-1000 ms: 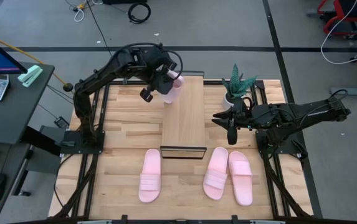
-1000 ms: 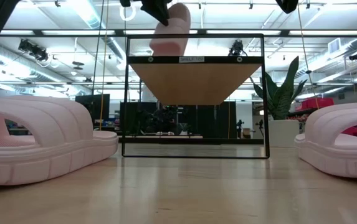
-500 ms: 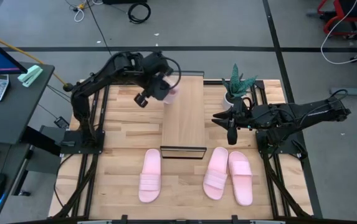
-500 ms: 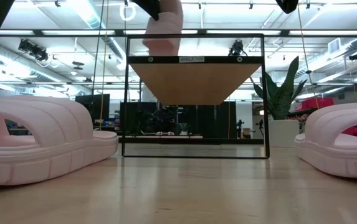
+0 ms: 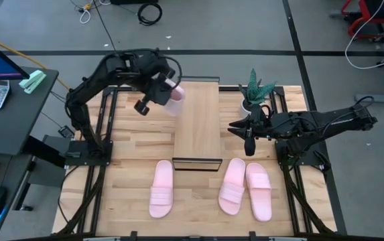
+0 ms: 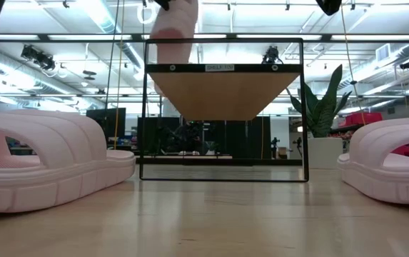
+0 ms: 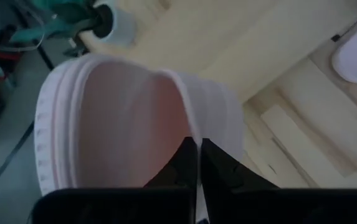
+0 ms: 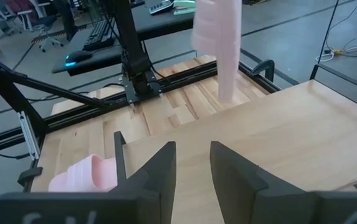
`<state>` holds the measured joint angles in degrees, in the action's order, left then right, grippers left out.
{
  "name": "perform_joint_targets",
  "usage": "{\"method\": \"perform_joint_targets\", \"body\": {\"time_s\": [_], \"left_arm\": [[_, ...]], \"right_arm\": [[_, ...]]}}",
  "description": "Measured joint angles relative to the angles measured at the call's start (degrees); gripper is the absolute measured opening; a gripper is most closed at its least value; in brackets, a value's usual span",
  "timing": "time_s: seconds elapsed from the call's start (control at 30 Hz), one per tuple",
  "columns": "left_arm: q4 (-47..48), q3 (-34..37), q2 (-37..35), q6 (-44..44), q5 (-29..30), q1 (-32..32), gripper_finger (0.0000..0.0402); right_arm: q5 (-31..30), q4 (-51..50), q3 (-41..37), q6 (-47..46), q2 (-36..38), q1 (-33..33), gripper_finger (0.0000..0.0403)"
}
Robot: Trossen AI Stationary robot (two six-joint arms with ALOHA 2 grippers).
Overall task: Pick and place slides into the shelf
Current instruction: Put the pink slide on the shelf
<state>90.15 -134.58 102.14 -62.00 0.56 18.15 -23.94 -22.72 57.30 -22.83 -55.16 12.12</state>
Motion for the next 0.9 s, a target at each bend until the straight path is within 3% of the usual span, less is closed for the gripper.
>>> {"method": "perform_joint_targets", "body": {"time_s": [0.47,0.9], "left_arm": [[-0.3,0.0,6.5,-2.6,0.7,6.8,0.0008],[-2.8,0.0,7.6,-3.9,0.2,6.4,0.0008]], "right_arm": [[0.0,0.0,0.0,-1.0,0.0,0.0,0.0103],[0.0,0.0,0.0,-0.4,0.0,0.0,0.0085]]}}
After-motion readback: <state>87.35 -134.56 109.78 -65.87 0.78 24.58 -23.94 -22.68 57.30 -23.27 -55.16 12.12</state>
